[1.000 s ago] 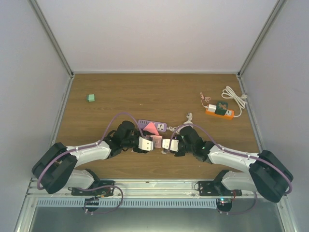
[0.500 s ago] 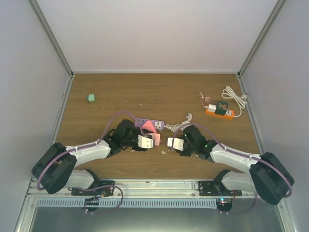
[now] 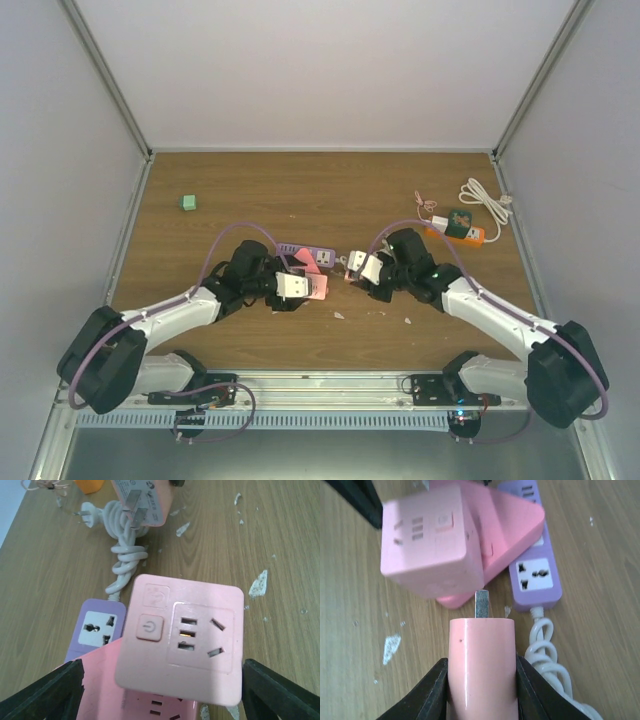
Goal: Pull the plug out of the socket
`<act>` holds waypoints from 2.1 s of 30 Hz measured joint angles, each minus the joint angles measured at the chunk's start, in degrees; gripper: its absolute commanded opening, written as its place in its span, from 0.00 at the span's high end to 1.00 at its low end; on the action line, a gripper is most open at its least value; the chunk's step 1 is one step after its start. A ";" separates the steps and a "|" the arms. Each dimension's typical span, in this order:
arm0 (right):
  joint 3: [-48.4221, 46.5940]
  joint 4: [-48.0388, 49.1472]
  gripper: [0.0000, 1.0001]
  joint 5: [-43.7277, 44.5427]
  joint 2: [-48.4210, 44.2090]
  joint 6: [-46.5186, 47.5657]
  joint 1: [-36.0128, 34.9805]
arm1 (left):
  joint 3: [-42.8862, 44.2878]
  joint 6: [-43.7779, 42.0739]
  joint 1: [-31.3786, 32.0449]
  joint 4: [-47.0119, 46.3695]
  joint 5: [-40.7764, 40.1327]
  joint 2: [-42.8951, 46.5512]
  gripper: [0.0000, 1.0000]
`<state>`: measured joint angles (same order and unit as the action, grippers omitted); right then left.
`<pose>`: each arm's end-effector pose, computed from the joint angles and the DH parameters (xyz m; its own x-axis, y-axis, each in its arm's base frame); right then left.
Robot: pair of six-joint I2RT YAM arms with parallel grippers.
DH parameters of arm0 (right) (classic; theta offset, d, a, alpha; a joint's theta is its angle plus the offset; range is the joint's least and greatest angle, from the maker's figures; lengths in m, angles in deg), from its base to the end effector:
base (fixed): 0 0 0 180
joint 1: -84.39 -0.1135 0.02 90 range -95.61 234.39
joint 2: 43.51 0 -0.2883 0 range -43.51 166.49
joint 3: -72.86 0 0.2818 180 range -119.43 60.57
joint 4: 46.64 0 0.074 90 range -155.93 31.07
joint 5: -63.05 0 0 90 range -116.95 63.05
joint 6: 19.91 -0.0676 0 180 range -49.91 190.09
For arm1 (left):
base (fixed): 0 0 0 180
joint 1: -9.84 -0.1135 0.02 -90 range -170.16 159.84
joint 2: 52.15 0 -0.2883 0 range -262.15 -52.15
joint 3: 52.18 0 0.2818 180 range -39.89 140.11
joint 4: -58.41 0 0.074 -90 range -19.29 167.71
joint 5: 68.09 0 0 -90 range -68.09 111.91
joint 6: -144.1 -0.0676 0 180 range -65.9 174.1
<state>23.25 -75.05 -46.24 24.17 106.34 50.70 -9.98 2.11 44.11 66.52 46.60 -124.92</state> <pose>0.2150 0.1702 0.1929 -0.0651 -0.7141 -0.6970 -0.9316 0.2937 -0.2140 0.2179 -0.1827 0.1609 0.2974 0.6636 -0.6864 0.8879 0.0720 0.4543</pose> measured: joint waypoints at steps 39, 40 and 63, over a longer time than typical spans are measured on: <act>-26.10 -25.14 0.96 -49.44 24.04 -9.20 7.96 | 25.42 -20.28 10.93 29.38 -4.74 5.84 0.32; -26.10 -25.44 0.96 -49.96 24.30 -9.09 7.96 | 25.42 -20.48 11.10 29.38 -5.20 5.84 0.34; -28.15 -29.38 0.95 -55.04 26.53 -7.34 8.00 | 25.40 -22.27 15.69 27.78 -13.14 3.17 0.57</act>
<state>-4.91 -104.43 -101.28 50.70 98.99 58.70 15.42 -20.16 59.80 94.30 33.46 -121.75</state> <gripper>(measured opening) 0.292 0.461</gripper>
